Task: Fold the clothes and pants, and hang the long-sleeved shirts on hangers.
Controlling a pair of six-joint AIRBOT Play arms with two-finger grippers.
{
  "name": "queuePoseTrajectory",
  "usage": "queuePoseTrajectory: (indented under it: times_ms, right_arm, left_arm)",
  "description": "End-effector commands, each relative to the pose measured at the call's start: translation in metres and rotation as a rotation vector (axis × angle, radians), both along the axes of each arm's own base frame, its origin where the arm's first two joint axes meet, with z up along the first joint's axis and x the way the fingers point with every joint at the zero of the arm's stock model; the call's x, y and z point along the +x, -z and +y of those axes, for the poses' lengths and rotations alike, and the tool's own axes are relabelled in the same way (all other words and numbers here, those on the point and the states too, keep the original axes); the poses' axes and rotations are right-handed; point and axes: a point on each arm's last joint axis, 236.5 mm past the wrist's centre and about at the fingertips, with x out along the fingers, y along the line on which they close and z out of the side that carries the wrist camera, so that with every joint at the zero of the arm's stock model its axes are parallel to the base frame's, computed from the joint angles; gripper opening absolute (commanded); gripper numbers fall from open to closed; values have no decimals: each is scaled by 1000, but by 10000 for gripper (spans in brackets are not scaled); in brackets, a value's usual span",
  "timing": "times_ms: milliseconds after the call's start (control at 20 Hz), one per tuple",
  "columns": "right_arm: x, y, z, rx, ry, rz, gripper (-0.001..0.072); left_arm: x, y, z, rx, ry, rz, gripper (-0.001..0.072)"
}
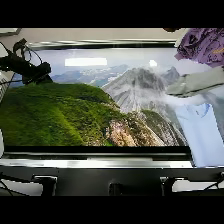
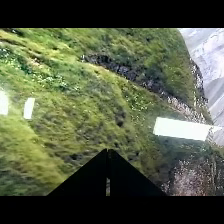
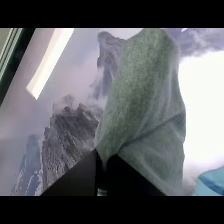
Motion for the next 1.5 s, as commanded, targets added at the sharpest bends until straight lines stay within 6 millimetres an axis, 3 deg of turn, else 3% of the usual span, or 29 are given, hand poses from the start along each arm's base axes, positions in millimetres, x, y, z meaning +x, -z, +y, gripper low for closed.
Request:
queuePoseTrajectory:
  times_ms: [0, 450, 750, 1000, 1150, 1450]
  right_arm:
    - [-38, -11, -17, 10, 179, 87, 28]
    - [-130, -16, -6, -37, 249, 354, 28]
    - [-193, -8, -17, -135, 294, 573, 30]
    - [-237, 28, -7, -153, 295, 694, 31]
    - [-274, 56, -7, -199, 323, 795, 31]
    - [-307, 111, -13, -262, 314, 916, 31]
  left_arm:
    - [-8, 3, 0, 2, 6, 35, 16]
    - [-11, 3, -2, -2, 12, 46, 16]
    - [-12, 4, -1, -1, 12, 51, 16]
    - [-12, 4, 0, 2, 12, 50, 16]
    - [-12, 4, 1, 4, 11, 51, 16]
    - [-12, 4, 1, 4, 11, 51, 16]
